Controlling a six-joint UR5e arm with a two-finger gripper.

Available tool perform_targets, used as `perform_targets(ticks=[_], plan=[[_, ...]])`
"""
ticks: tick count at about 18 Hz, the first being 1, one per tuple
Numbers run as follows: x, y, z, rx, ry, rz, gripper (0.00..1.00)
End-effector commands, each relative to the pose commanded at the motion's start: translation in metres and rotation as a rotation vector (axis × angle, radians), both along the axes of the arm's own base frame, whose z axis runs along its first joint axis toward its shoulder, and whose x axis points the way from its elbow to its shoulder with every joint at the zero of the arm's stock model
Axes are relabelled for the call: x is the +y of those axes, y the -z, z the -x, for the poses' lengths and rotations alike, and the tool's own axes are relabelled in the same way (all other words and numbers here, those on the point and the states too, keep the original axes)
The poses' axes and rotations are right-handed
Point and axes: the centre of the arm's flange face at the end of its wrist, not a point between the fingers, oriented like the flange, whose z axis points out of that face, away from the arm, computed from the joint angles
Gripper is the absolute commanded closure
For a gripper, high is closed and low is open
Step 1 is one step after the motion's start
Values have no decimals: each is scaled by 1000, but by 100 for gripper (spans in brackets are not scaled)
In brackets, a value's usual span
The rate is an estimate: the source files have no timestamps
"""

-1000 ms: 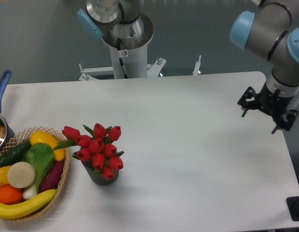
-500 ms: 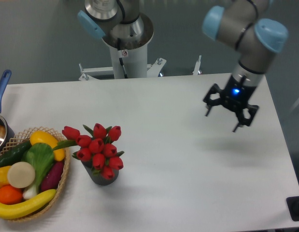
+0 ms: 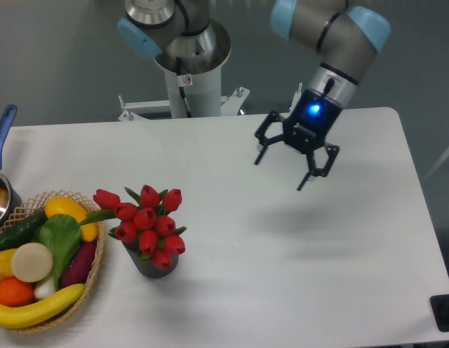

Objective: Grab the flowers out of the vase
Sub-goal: 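Move the open gripper across the table toward the red tulips, then lower the open gripper around the tulip stems above the black vase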

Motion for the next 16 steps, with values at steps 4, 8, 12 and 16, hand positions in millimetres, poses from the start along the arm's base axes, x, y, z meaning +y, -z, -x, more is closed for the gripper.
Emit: perform_targets(ticks=[4, 8, 12, 16], plan=[[26, 8, -19, -54, 54, -64, 0], [44, 10, -39, -66, 102, -63, 0], [56, 18, -48, -82, 129, -56, 0], [63, 20, -56, -86, 149, -56, 0]])
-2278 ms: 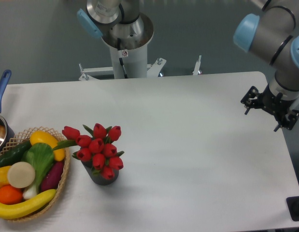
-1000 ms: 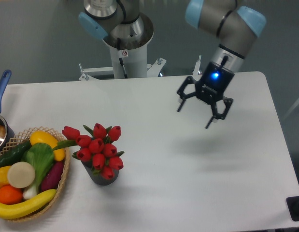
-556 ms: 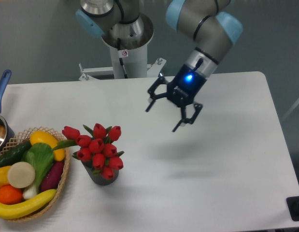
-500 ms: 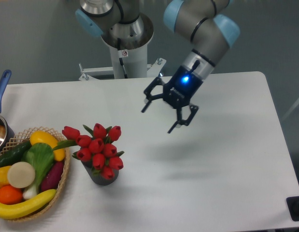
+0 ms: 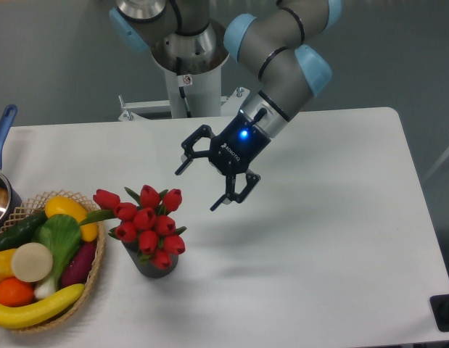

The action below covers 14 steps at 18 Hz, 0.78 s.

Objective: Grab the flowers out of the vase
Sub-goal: 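Lower the open gripper around the tulip stems above the black vase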

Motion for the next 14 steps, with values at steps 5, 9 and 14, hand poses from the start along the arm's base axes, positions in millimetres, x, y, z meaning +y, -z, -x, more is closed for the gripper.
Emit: perform_targets(ticks=[5, 9, 14], plan=[[18, 8, -8, 10, 39, -10, 0], [35, 11, -13, -12, 63, -104, 0], [53, 18, -23, 1, 103, -114, 0]])
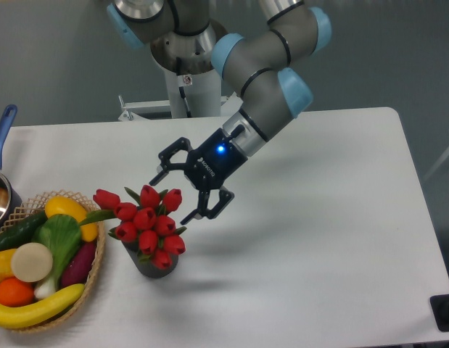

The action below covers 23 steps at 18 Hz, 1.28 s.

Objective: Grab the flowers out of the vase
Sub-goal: 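Lower the open gripper around the tulip stems above the black vase, then close the gripper on the tulip stems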

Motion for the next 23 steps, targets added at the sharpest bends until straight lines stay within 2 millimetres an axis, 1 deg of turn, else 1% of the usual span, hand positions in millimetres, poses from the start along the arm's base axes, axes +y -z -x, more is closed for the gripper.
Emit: perform_targets(ticks=[1, 2, 7, 8, 9, 12, 13, 14, 15, 20, 23], plan=[[2, 6, 1, 1, 2, -1, 0], [6, 7, -3, 6, 12, -4, 0], [12, 6, -11, 9, 31, -8, 0], [13, 5, -10, 12, 31, -10, 0], [13, 5, -10, 10, 29, -7, 4], [18, 6, -3, 8, 24, -5, 48], [21, 6, 1, 4, 20, -4, 61], [23, 5, 3, 8, 20, -2, 68], [23, 5, 5, 10, 18, -2, 73], [23, 2, 5, 21, 16, 6, 90], [22, -5, 5, 17, 8, 8, 94]])
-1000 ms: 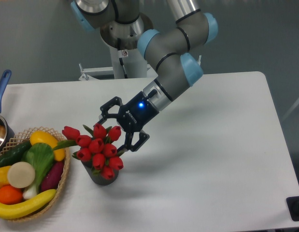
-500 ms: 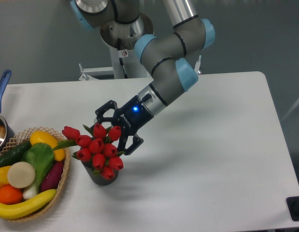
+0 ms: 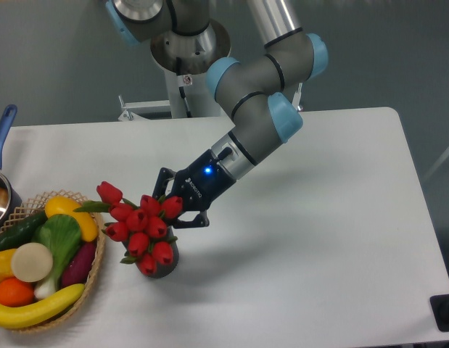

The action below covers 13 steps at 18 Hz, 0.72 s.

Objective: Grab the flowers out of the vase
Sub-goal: 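Close the gripper on the tulip stems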

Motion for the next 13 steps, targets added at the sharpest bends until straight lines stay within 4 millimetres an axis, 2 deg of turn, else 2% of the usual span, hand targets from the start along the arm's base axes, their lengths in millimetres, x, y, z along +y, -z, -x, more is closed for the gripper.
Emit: perform_targets(ticks=[5, 11, 13], plan=[[5, -21, 6, -37, -41, 16, 93], [1, -53, 0, -42, -64, 2, 93], [1, -58, 1, -62, -75, 6, 93]])
